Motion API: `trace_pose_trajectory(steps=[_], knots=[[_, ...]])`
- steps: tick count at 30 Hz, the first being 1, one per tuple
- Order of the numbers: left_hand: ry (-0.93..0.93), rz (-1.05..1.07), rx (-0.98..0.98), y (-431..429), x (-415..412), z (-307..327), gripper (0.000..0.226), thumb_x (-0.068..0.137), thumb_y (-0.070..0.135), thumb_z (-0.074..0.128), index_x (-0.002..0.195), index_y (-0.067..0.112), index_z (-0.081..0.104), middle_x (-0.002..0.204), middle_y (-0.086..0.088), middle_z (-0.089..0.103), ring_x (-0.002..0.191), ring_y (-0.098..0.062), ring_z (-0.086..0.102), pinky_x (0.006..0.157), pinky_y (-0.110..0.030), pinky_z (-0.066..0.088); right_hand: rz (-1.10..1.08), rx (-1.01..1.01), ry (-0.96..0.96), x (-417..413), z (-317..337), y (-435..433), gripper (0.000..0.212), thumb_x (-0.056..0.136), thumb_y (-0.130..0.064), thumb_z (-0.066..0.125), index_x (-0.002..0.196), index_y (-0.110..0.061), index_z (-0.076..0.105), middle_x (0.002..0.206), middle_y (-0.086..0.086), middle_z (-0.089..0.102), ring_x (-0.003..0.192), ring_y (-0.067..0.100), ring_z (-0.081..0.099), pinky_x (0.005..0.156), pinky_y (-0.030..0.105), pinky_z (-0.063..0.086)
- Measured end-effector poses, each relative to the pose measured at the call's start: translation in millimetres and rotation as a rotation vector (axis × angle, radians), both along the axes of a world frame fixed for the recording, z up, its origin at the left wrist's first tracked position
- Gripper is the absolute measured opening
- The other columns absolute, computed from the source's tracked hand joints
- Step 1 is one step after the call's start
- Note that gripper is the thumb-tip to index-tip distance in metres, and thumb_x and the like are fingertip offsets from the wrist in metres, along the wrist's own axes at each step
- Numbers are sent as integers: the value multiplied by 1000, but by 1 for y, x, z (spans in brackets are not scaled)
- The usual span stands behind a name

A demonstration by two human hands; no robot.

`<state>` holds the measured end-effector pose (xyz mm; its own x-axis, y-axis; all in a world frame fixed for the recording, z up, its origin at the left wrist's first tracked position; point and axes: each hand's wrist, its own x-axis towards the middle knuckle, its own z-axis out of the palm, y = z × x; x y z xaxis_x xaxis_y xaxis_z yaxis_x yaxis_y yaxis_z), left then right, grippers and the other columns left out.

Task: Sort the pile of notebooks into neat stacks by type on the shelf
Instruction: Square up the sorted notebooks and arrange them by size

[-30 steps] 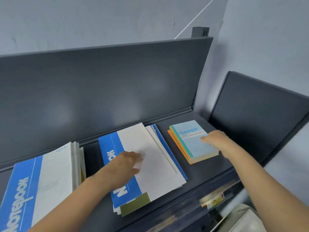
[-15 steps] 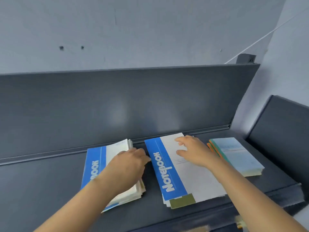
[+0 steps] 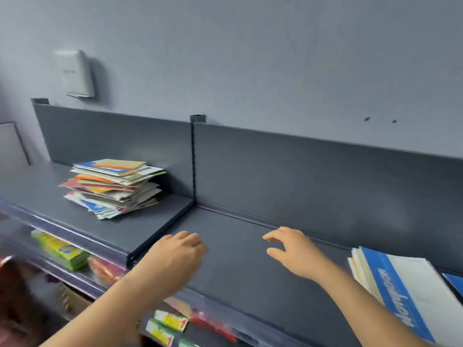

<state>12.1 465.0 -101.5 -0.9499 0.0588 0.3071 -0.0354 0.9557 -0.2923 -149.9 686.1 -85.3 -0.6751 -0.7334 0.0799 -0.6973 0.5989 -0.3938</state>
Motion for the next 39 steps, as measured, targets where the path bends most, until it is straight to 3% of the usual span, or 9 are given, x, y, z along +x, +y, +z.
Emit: trace_pose_trajectory(steps=[6, 8, 10, 14, 22, 26, 29, 33, 39], knots=[[-8, 285, 107, -102, 84, 18, 17, 74, 37, 72, 91, 34, 73, 87, 14, 69, 72, -10, 67, 53, -25, 57, 191, -9, -38, 43, -1, -142, 37, 95, -27, 52, 132, -21, 52, 129, -6, 53, 121, 8, 47, 102, 22, 37], [-26, 345, 200, -124, 101, 17, 27, 87, 36, 65, 113, 31, 68, 109, 9, 68, 95, -14, 66, 74, -31, 59, 239, -7, -31, 50, -2, -181, 38, 95, -28, 51, 133, -21, 51, 130, -6, 51, 123, 10, 45, 101, 22, 35], [-41, 378, 232, -143, 111, 13, 36, 98, 38, 46, 133, 31, 54, 133, 10, 55, 120, -14, 53, 98, -32, 48, 274, 0, -27, 53, -5, -216, 41, 95, -29, 51, 135, -21, 48, 134, -6, 47, 127, 12, 41, 103, 24, 33], [-33, 431, 298, -184, 109, 4, 43, 101, 39, 39, 143, 32, 42, 147, 13, 43, 135, -8, 38, 112, -25, 33, 313, -29, -1, 46, -9, -282, 48, 93, -32, 53, 139, -22, 43, 142, -5, 41, 131, 14, 36, 107, 30, 33], [-111, 630, 380, -293, 60, 0, 46, 97, 48, 43, 140, 31, 45, 138, 11, 49, 129, -11, 44, 102, -27, 42, 388, -48, 175, 1, 7, -424, 64, 89, -35, 59, 144, -17, 31, 148, 1, 32, 136, 20, 29, 111, 35, 31], [-63, 689, 460, -339, 33, 3, 45, 97, 48, 45, 138, 30, 47, 136, 12, 51, 125, -11, 47, 98, -27, 43, 432, 147, 331, -13, 18, -492, 88, 83, -48, 61, 149, -15, 12, 158, 8, 8, 144, 29, 10, 117, 44, 18], [-16, 683, 549, -364, 19, 2, 44, 96, 47, 47, 136, 27, 51, 132, 10, 54, 121, -10, 50, 98, -26, 43, 410, 325, 332, -19, 22, -521, 98, 80, -45, 68, 150, -16, 6, 157, 14, 4, 142, 38, 10, 113, 51, 19], [8, 637, 653, -390, 2, -1, 39, 96, 44, 50, 129, 24, 56, 125, 8, 59, 111, -11, 56, 94, -26, 46, 397, 367, 317, -28, 17, -531, 84, 83, -33, 64, 147, -13, 14, 142, 14, 31, 128, 35, 34, 101, 43, 40], [67, 507, 867, -421, -23, 3, 30, 99, 36, 47, 96, 14, 68, 86, -2, 64, 75, -19, 56, 70, -28, 44, 389, 362, 393, -31, 22, -530, 51, 89, -37, 50, 133, -16, 37, 130, 6, 45, 118, 30, 47, 92, 42, 44]])
